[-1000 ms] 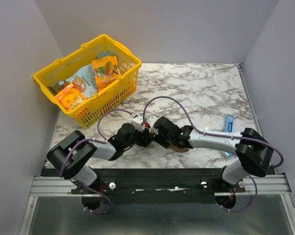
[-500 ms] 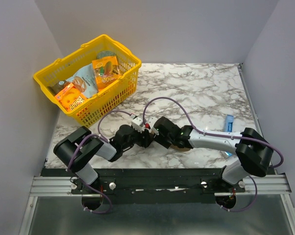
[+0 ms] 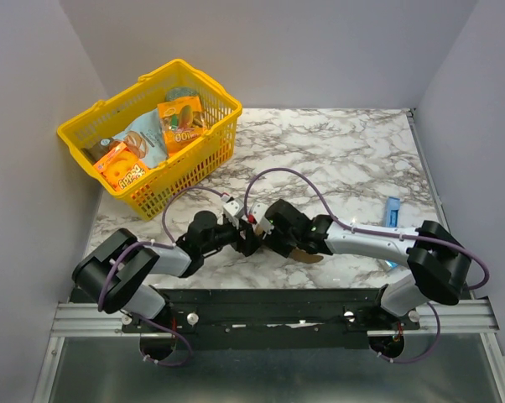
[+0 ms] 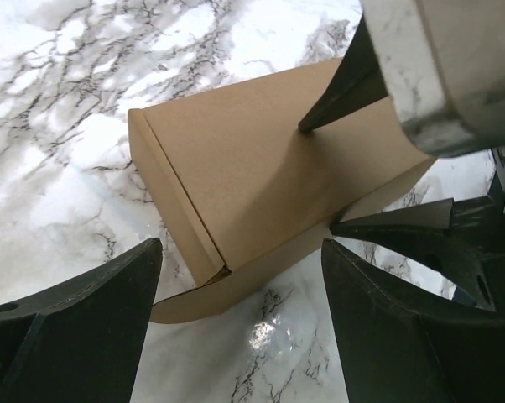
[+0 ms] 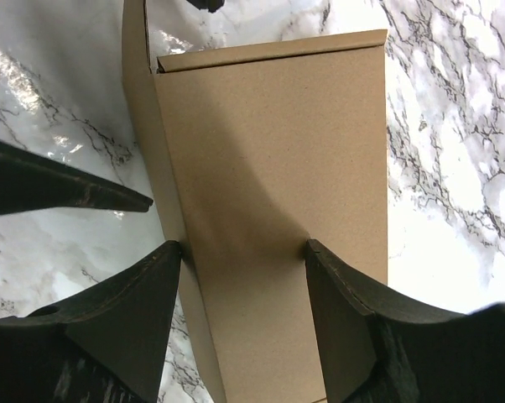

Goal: Fold the paper box

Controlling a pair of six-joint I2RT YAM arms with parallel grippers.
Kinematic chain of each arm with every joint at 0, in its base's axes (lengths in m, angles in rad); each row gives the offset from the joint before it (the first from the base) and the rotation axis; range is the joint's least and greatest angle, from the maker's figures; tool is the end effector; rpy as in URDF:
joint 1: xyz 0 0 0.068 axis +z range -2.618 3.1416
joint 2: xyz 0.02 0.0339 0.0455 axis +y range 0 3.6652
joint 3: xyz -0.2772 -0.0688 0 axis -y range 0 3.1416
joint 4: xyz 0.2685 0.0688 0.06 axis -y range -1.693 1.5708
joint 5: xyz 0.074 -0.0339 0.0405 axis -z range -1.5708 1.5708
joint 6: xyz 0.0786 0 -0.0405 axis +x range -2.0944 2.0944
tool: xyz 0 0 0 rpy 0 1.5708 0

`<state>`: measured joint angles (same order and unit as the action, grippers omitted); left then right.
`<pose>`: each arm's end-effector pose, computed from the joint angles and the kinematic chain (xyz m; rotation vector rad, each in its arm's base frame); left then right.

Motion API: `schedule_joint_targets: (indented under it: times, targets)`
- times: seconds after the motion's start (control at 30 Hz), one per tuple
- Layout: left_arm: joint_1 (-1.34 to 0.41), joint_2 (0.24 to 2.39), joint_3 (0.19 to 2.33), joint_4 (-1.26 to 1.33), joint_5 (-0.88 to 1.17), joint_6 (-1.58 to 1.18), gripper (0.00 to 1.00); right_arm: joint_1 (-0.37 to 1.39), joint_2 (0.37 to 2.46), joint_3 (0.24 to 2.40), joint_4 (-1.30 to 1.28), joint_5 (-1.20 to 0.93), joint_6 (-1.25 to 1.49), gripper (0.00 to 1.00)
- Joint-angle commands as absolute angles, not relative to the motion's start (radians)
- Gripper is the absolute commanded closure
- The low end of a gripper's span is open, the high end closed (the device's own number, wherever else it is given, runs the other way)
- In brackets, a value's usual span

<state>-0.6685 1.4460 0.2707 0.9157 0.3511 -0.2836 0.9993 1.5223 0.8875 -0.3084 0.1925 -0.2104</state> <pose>0.2086 -0.1992 0.1259 0.6219 1.8274 -0.9756 0.2004 0.2838 0.1571 -1.3517 2.0925 0.0886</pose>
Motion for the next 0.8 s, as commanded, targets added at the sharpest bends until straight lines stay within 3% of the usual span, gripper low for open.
schedule_joint_targets:
  times: [0.0,0.37,0.4,0.5,0.77]
  targets:
    - [-0.664,1.497,0.310,0.848,0.475,-0.261,0.18,0.988,1.516,0.851,-0.364,0.084,-0.209,0.33]
    - [-0.663,1.516,0.302,0.841,0.469,-0.301,0.35,0.976,1.525,0.853,-0.362,0.083,-0.209,0.33]
    - [-0.663,1.513,0.298,0.844,0.457,-0.304,0.33,0.976,1.525,0.854,-0.361,0.083,-0.209,0.33]
    - [-0.663,1.511,0.276,0.864,0.430,-0.313,0.14,0.973,1.525,0.854,-0.359,0.081,-0.207,0.33]
    - [-0.663,1.545,0.273,0.874,0.381,-0.304,0.05,0.966,1.519,0.854,-0.357,0.075,-0.206,0.33]
